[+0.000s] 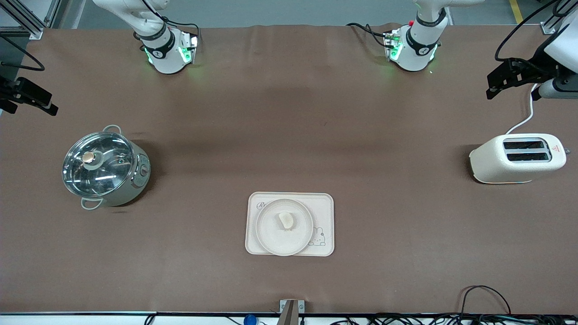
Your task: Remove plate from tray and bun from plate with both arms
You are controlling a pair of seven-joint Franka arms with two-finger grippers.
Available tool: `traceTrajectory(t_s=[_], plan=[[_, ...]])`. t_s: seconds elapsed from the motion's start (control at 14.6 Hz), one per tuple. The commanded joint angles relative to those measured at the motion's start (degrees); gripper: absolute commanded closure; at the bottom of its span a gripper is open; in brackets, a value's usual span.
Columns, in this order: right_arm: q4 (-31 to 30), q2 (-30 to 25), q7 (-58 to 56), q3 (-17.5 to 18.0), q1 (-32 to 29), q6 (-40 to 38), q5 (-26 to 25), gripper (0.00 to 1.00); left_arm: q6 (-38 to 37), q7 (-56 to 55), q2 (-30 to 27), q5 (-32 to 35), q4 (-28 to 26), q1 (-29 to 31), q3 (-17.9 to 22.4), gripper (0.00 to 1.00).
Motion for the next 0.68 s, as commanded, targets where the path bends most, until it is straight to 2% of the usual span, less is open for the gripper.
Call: traceTrajectory(t_s=[0.0, 0.61], plan=[[-1.1, -1.7, -0.1, 0.4, 0.0, -0.4, -1.1, 0.00, -1.0, 1.1, 0.8, -0.9, 1.8, 0.5, 0.1, 0.00], [-1.1, -1.8, -0.1, 0.4, -0.1, -0.5, -1.1, 0.00, -1.0, 0.2, 0.9, -0.6, 1.7, 0.3, 0.1, 0.00]])
